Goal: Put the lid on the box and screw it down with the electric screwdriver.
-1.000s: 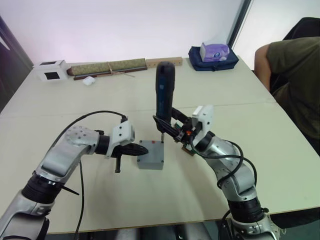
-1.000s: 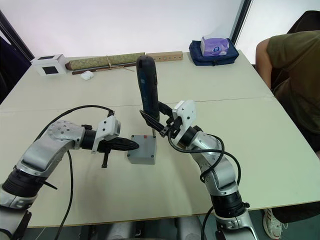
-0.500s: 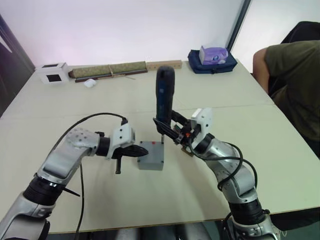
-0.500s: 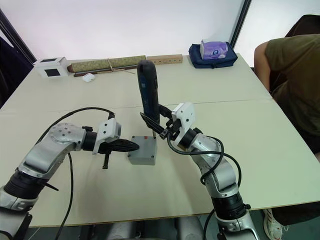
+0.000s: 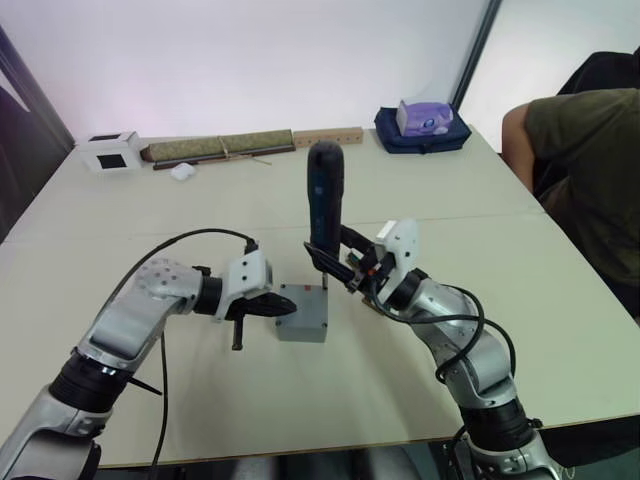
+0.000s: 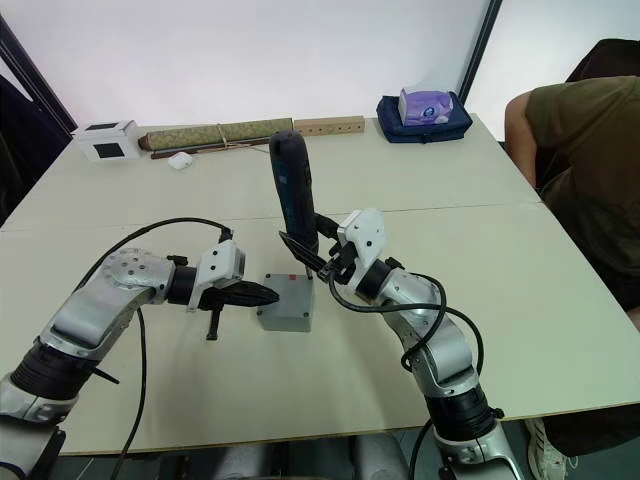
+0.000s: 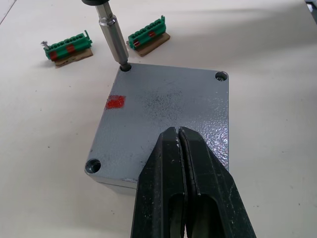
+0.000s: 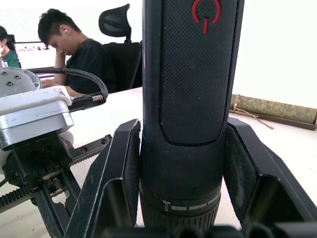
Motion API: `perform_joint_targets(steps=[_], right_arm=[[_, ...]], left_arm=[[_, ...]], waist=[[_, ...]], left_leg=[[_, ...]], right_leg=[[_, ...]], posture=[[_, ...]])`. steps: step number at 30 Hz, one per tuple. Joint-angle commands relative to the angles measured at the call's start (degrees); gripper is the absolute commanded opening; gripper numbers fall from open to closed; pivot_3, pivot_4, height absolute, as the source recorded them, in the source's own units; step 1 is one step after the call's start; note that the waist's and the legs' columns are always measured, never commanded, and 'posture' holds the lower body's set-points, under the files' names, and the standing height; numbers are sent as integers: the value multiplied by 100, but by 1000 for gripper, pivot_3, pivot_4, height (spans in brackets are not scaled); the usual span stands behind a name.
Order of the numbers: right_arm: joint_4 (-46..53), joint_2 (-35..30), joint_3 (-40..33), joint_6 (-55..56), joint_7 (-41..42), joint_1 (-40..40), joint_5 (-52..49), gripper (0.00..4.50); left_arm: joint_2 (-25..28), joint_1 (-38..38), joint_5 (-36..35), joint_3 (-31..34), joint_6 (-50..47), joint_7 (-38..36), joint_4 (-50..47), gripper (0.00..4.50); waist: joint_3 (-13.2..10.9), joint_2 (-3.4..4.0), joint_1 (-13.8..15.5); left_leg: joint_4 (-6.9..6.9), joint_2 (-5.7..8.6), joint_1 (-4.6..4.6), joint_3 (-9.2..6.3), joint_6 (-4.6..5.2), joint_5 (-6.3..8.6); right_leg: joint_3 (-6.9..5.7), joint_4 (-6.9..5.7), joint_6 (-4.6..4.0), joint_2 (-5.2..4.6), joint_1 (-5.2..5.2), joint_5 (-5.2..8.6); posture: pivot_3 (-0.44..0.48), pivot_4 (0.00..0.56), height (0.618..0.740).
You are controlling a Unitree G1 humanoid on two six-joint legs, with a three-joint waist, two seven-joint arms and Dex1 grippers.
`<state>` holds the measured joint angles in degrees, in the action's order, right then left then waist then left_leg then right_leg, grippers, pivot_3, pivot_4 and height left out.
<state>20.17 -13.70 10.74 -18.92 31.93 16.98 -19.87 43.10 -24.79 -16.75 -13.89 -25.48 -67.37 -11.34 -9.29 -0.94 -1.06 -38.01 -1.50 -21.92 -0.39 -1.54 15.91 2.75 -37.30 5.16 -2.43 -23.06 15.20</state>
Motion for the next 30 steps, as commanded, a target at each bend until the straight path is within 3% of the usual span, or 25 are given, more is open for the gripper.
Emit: perform_joint_targets(steps=[1,3,20,30], right_arm=[[-377,-185,259,-598,32,-256,130,1713],[-395,-186,227,-748,-7,-255,71,1713],[-403,-331,221,-971,16,-153,55,1713],[353,-51,-701,-1869,-547,844,-841,1713]], left_arm=[[1,26,124,-184,-98,-46,55,0],[-8,14,134,-191,-116,-46,57,0],[-29,-98,157,-229,-422,-34,-154,0],[-102,-164,163,-199,-351,-77,-33,0]], waist=[[2,-1,0],[15,-4,0],[87,-23,1],[56,-14,11]], left_leg=[[4,0,12,0,0,0],[18,-1,55,2,1,1],[58,-2,70,3,2,2],[67,-3,51,1,2,2]], right_leg=[[0,5,-1,0,11,1],[0,20,-23,-1,52,21],[1,31,-27,-11,53,37],[3,30,-30,-11,28,37]], posture=[[0,150,740],[0,150,740],[0,150,740],[0,150,740]])
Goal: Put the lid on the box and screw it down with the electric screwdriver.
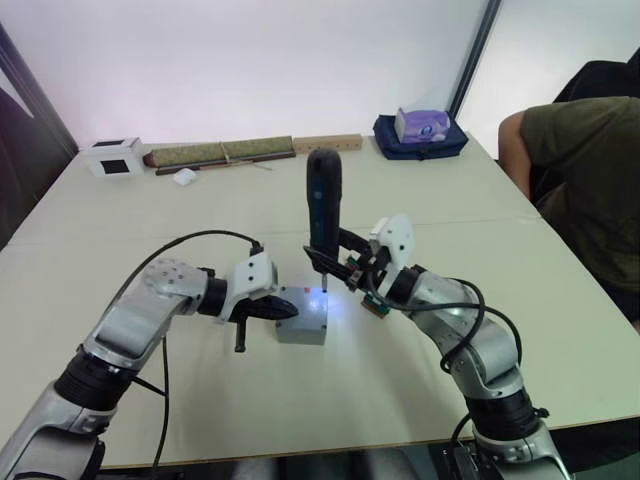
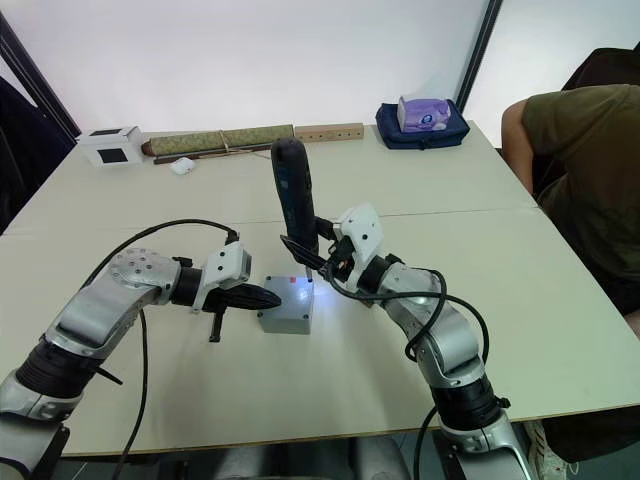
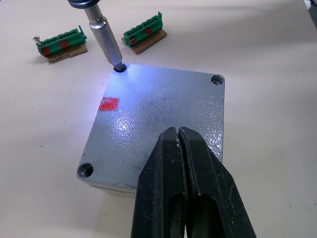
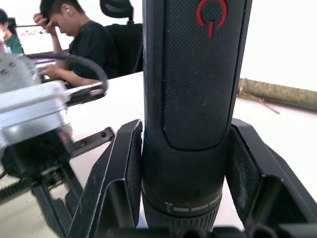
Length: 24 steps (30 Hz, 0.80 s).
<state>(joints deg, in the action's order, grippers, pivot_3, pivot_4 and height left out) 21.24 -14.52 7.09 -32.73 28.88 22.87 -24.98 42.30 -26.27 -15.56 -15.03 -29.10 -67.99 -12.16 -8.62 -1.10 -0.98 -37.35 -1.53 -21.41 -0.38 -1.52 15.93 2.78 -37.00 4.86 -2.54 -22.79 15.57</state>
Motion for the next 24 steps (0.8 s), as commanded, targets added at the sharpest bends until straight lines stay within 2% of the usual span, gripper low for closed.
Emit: perform_joint_targets(steps=[1,5,7,10,11,13,15,22,24], right_arm=[[385,17,-494,-727,-383,485,-486,1713],[653,-97,-1434,-1990,-1158,1580,-1410,1713],[588,-226,-1880,-2701,-1561,2009,-1759,1713],[457,-886,-2063,-3813,-1703,2396,-1861,1713],[248,-1126,-2132,-4572,-1653,2585,-1991,1713],[-102,-1380,-2271,-5506,-1625,2838,-2073,1713],[-370,-1690,-2216,-5893,-1641,2929,-1995,1713],[-1476,-3026,-1100,-5977,-1708,2521,-1995,1713],[-1815,-3090,-958,-5977,-1738,2413,-1796,1713]], left_arm=[[-38,-29,1,-49,-2,-19,27,0],[-145,-139,-351,248,-116,-29,-181,0],[-135,-180,-523,381,-167,-55,-332,0],[-43,-216,-729,539,-203,-119,-577,0],[-31,-237,-813,607,-246,-104,-658,0],[-20,-274,-944,701,-313,-56,-770,0],[-9,-310,-1063,786,-378,-23,-876,0],[6,-388,-1399,1026,-499,97,-1070,0],[-2,-387,-1461,1059,-516,166,-1132,0]], waist=[[-28,5,5],[-87,20,0],[-107,20,6],[-107,19,15],[-107,19,13],[-109,22,2],[-114,25,-7],[-151,39,-13],[-151,37,-14]], left_leg=[[0,0,-1,0,0,0],[-2,1,-44,-2,0,-1],[-15,2,-102,-5,-3,-3],[-29,1,-174,-6,-4,-4],[-29,-1,-192,-6,-3,-3],[-22,-1,-201,-2,-2,-3],[-12,2,-201,4,-1,-2],[-8,10,-200,3,0,-2],[-10,9,-200,4,0,-2]], right_leg=[[0,0,0,0,-1,0],[9,-10,1,-3,-50,-3],[7,-22,5,-2,-104,-12],[-9,-31,33,0,-167,-31],[-11,-24,32,1,-182,-30],[-9,-14,31,-1,-191,-29],[-6,-4,32,-3,-192,-29],[-4,-5,33,1,-195,-29],[-4,-5,34,3,-194,-29]], posture=[[0,150,740],[0,150,740],[0,150,740],[0,150,740],[0,150,740],[0,150,740],[0,150,740],[0,150,740],[0,150,740]])
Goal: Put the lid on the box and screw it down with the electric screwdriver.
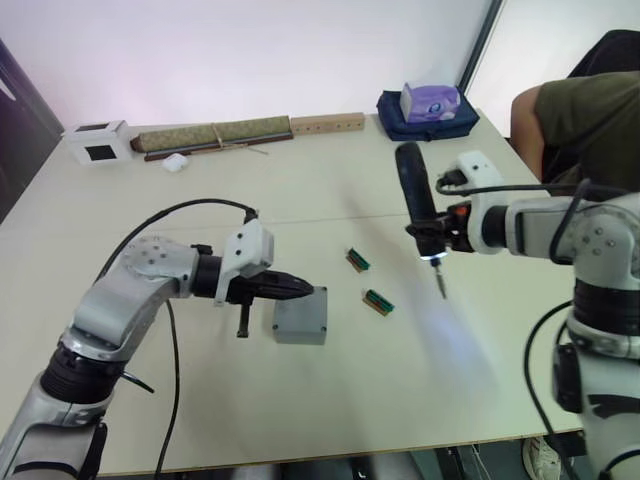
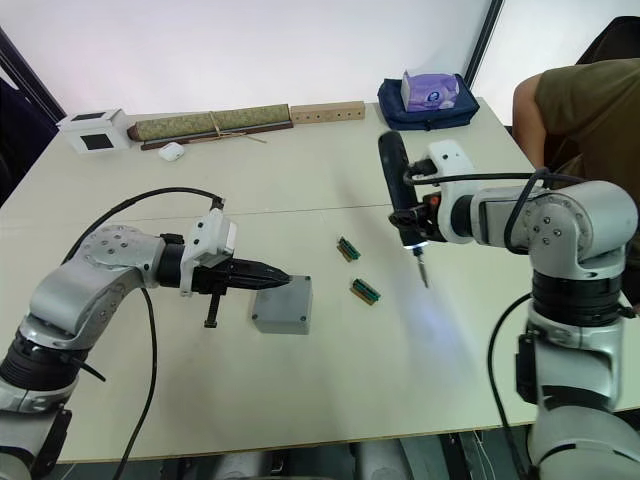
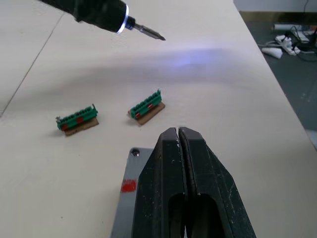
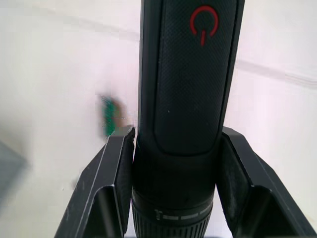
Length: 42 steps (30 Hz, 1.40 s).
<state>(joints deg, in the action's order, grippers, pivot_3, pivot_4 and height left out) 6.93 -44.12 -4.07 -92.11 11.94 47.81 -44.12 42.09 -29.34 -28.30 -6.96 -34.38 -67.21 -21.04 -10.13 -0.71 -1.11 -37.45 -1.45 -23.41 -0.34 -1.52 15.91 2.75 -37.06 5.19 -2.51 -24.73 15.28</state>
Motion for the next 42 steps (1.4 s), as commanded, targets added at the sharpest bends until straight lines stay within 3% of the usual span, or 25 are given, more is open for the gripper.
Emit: perform_joint_targets(steps=[1,11,12,13,15,17,20,27,30,39,42], right_arm=[[-557,-104,187,-39,-12,-109,136,1713],[-1460,237,402,49,276,-157,791,1713],[-1480,242,431,97,301,-157,872,2726],[-1462,256,409,98,356,-146,889,2858],[-1346,233,415,135,466,-130,937,3697],[-779,-233,911,889,827,-81,1221,4373],[45,-805,1381,2179,1560,-109,1608,4471],[1319,-722,988,3239,2936,-415,1040,4471],[1748,-791,1401,3461,3369,-839,1084,3692],[1652,12,2531,4054,3589,-1256,1731,262],[1596,135,2722,4112,3693,-1291,1867,65]], left_arm=[[20,-64,-219,261,-11,124,-288,0],[72,30,-440,309,-151,376,-563,0],[81,37,-452,307,-159,396,-579,0],[95,53,-467,314,-180,423,-606,0],[143,111,-478,335,-208,470,-659,0],[298,231,-431,411,-239,489,-662,0],[601,440,-212,509,-161,543,-529,0],[1097,1011,375,468,265,510,-174,0],[1078,1152,523,371,409,458,117,0],[692,903,1262,-369,779,564,744,0],[525,833,1319,-477,760,557,788,0]], waist=[[-4,-2,-8],[-11,3,-57],[-11,3,-57],[-11,3,-58],[-11,3,-58],[-11,4,-63],[-42,28,-83],[-53,11,-135],[-53,5,-100],[-55,-1,-53],[-55,-3,-5]], left_leg=[[-1,0,0,1,0,0],[-9,-2,2,0,0,0],[-14,-2,2,-1,0,0],[-19,-2,2,-1,0,0],[-28,-2,2,-2,0,0],[-40,-2,2,-1,0,0],[-44,1,-1,2,0,0],[-43,-15,3,-3,1,1],[-44,-15,2,-3,1,1],[-63,-5,1,1,1,1],[-64,-6,2,-1,1,1]], right_leg=[[0,0,0,0,1,0],[5,-10,2,7,2,-1],[5,-10,2,7,4,-2],[4,-10,3,7,6,-2],[4,-10,6,7,11,-4],[5,-10,11,6,15,-6],[6,-10,13,1,14,-7],[4,-13,13,18,14,-7],[3,-13,13,14,14,-8],[2,-16,13,3,22,-8],[1,-19,13,6,21,-8]], posture=[[0,150,740],[0,150,740],[0,150,740],[0,150,740],[0,150,740],[0,150,740],[0,150,740],[0,150,740],[0,150,740],[0,150,740],[0,150,740]])
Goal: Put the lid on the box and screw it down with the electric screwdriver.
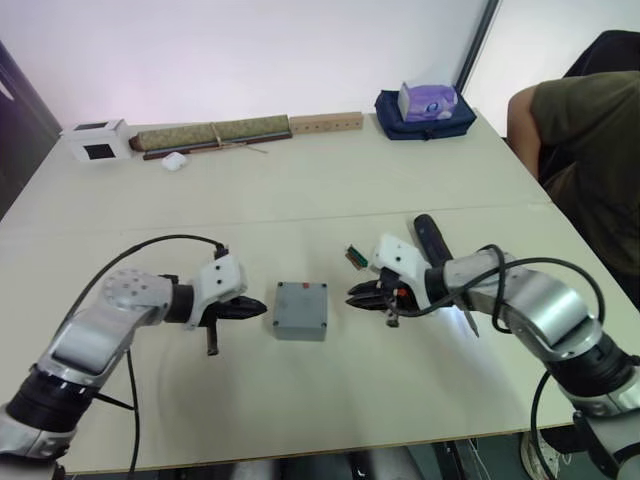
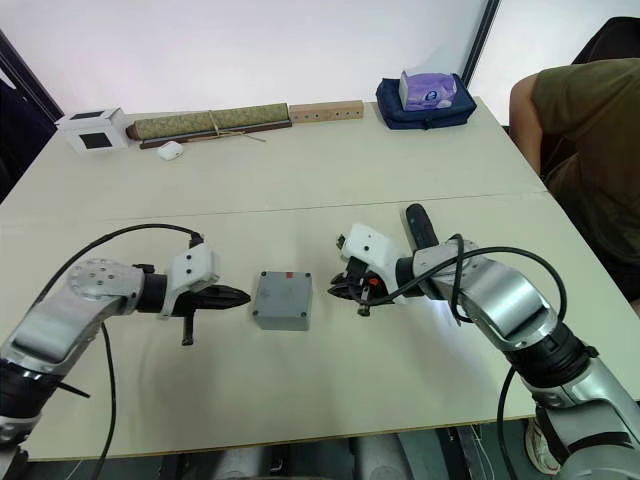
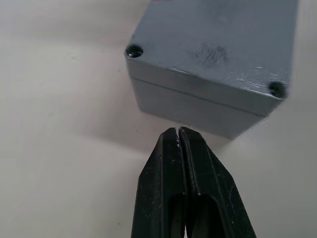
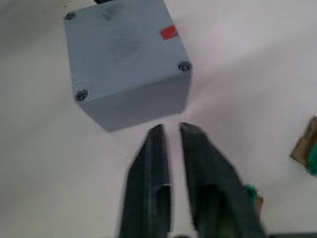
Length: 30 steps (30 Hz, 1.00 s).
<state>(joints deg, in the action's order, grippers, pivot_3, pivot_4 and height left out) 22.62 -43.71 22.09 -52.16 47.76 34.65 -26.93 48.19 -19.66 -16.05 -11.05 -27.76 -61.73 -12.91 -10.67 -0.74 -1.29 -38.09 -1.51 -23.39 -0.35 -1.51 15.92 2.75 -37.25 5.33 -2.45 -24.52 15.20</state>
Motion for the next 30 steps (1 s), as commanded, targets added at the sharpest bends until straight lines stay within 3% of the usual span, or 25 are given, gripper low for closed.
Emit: perform_joint_targets(steps=[1,5,10,15,22,25,30], right_arm=[[13,136,130,117,109,28,186,65],[-44,317,149,-24,166,62,175,65],[-22,698,305,-319,272,202,70,65],[83,723,257,-567,355,238,33,65],[213,152,196,-400,388,240,374,65],[223,-225,-85,-249,517,234,413,65],[-181,-130,-214,-62,437,328,559,65]], left_arm=[[-125,-155,119,-92,100,5,-14,0],[-266,-275,198,-155,79,16,60,0],[-986,-1079,443,-423,-7,261,578,0],[-1337,-1442,577,-400,23,368,991,0],[-901,-1247,639,-307,-65,185,720,0],[-322,-858,629,-172,-79,-58,420,0],[36,-398,301,-56,-137,-360,-18,0]], waist=[[0,0,22],[0,0,35],[2,-4,83],[2,-4,29],[2,-4,26],[1,-5,27],[2,-4,30]], left_leg=[[0,0,0,0,0,0],[-1,0,0,-1,0,0],[-13,3,-1,-10,0,0],[-15,7,1,-6,0,0],[-13,5,3,-15,0,0],[-13,5,2,-15,0,0],[-11,3,4,-11,0,0]], right_leg=[[0,-1,0,0,-1,0],[-1,-5,0,0,-1,0],[-10,-13,0,-1,6,-1],[-6,-17,5,-5,6,-4],[-10,-25,4,-1,4,-4],[-10,-24,4,-3,4,-4],[-9,-24,3,-3,2,-4]], posture=[[0,150,740],[0,150,740],[0,150,740],[0,150,740],[0,150,740],[0,150,740],[0,150,740]])
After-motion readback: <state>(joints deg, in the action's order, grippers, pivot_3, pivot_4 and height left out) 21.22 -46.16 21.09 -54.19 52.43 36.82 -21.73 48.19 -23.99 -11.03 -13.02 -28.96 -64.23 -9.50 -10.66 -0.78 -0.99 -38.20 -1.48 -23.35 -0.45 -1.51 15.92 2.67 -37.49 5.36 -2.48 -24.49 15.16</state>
